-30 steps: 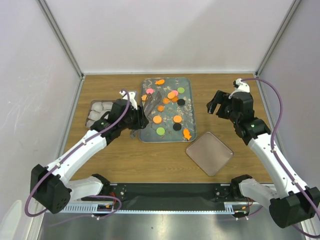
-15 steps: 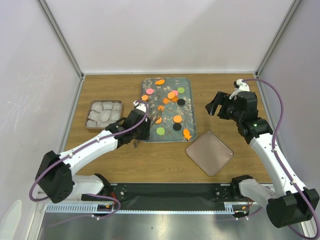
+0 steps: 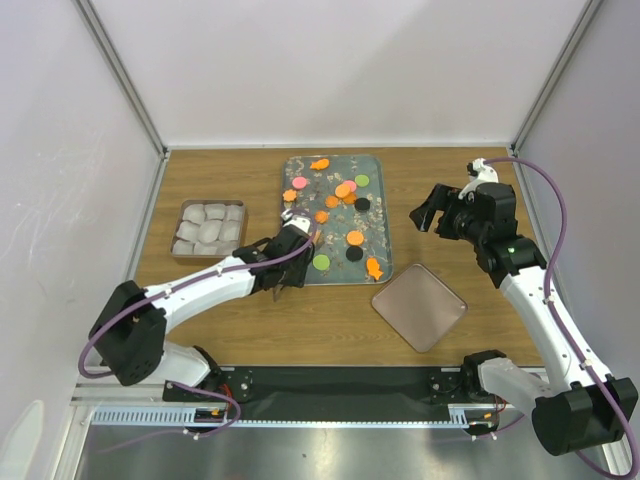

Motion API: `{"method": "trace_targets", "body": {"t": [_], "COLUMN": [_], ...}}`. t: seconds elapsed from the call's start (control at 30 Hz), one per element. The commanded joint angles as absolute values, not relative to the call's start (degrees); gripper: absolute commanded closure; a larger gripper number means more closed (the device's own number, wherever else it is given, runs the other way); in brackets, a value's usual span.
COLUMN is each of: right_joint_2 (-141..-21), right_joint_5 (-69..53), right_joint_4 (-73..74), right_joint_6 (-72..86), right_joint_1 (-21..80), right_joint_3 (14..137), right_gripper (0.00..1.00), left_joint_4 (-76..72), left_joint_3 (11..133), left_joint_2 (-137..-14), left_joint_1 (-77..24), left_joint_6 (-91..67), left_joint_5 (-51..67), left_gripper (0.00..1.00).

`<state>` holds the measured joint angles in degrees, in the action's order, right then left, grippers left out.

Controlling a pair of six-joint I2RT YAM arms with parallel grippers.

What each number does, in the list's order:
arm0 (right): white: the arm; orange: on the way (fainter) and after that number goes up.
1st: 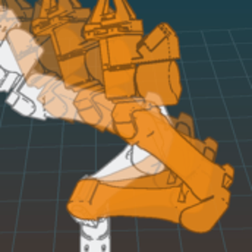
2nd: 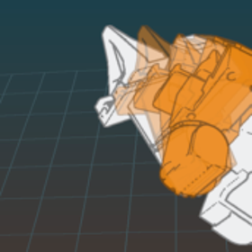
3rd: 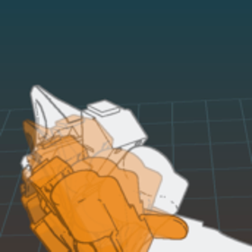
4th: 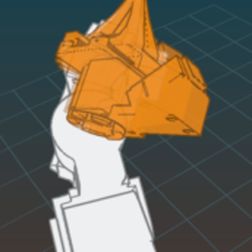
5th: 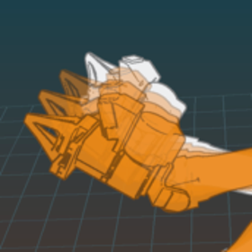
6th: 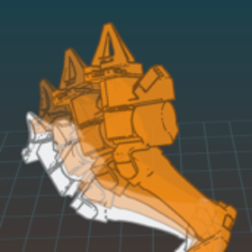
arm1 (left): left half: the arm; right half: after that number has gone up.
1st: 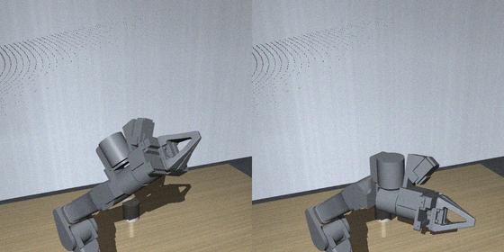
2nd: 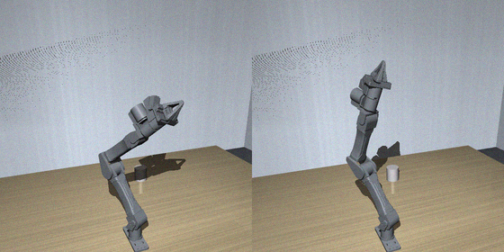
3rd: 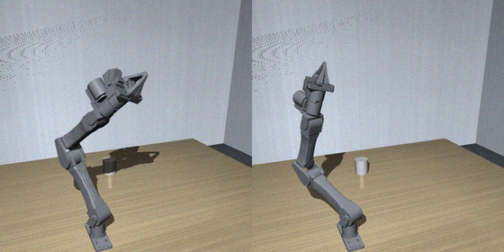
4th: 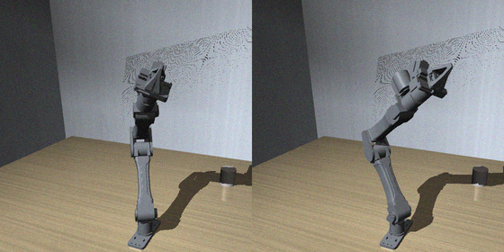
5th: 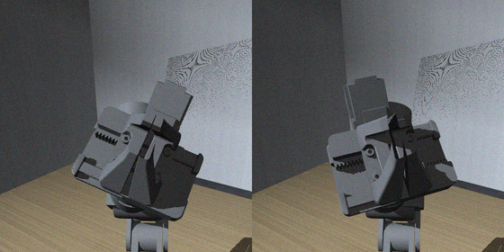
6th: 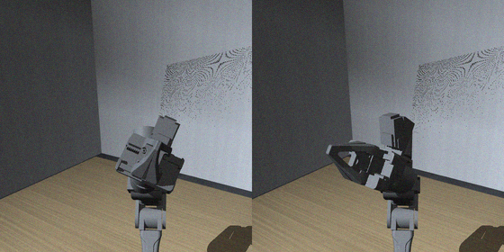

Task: Pack the cookies

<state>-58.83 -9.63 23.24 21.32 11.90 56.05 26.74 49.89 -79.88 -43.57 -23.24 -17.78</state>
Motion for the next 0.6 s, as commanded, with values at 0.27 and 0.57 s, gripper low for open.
{"method": "trace_targets", "body": {"t": [0.27, 0.57], "right_joint_2": [-58.8, -58.8], "right_joint_5": [-11.07, -11.6], "right_joint_4": [21.36, 21.36], "right_joint_6": [20.48, 20.39], "right_joint_1": [11.16, 11.07], "right_joint_3": [56.16, 55.99], "right_gripper": [0.16, 0.16], "left_joint_4": [27.95, 30.5], "left_joint_3": [55.63, 56.16], "left_joint_2": [-83.67, -84.73], "left_joint_1": [-46.49, -47.46], "left_joint_6": [-21.44, -22.24], "left_joint_5": [-23.37, -25.14], "left_gripper": [0.48, 0.48]}}
